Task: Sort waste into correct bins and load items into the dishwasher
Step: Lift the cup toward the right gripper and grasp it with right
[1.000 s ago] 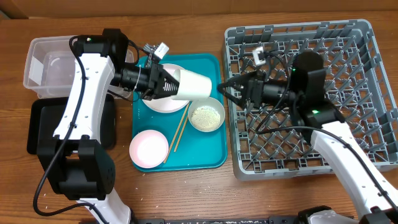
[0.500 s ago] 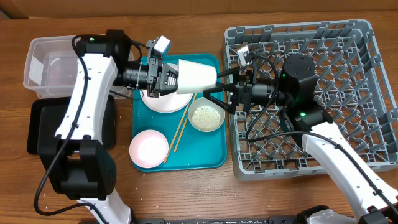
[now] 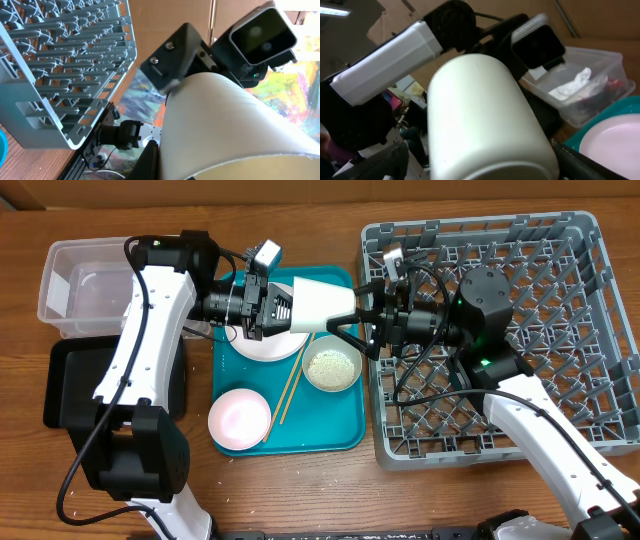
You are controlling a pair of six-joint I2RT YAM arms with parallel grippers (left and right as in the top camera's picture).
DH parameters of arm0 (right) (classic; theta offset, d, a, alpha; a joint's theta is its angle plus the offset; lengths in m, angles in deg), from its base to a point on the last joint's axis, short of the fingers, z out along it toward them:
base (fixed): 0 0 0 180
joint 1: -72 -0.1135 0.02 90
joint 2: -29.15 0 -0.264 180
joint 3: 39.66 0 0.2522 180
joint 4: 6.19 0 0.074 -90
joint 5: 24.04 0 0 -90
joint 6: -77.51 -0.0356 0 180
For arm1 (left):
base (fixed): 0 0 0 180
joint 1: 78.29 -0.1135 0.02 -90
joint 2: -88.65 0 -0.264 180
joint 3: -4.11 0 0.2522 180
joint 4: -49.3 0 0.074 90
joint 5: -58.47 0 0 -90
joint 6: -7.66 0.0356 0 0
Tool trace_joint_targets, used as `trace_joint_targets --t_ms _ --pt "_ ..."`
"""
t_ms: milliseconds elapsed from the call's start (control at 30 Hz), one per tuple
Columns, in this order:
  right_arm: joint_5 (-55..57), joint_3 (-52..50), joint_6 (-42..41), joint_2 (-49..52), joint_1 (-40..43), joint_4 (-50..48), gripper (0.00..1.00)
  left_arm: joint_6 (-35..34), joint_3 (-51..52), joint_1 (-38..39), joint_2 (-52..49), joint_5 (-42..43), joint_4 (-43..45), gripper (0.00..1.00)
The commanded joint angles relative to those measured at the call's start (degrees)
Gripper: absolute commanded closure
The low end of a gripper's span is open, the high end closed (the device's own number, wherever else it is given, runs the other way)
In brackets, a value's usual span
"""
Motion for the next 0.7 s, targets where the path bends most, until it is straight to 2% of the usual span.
trace_joint_targets --t_ms 0,233,533,667 --pt "-0.3 1.2 -0.2 0.2 -0.1 -1.8 0.14 1.5 -1.1 0.7 0.1 1.5 -0.5 0.96" --pt "-0.4 1.2 -0.2 1.8 -1.8 -3.0 0.17 1.5 -1.1 0.9 0.1 1.6 -1.0 0.96" --pt "-0.7 1.2 -2.6 3.7 -2.8 -8.4 0.29 1.5 -1.1 1.9 0.1 0.0 -1.2 0.96" --pt "-1.4 1.2 -2.9 3.7 -2.8 -9.7 0.3 1.5 -1.1 1.9 0.1 0.0 -1.4 0.96"
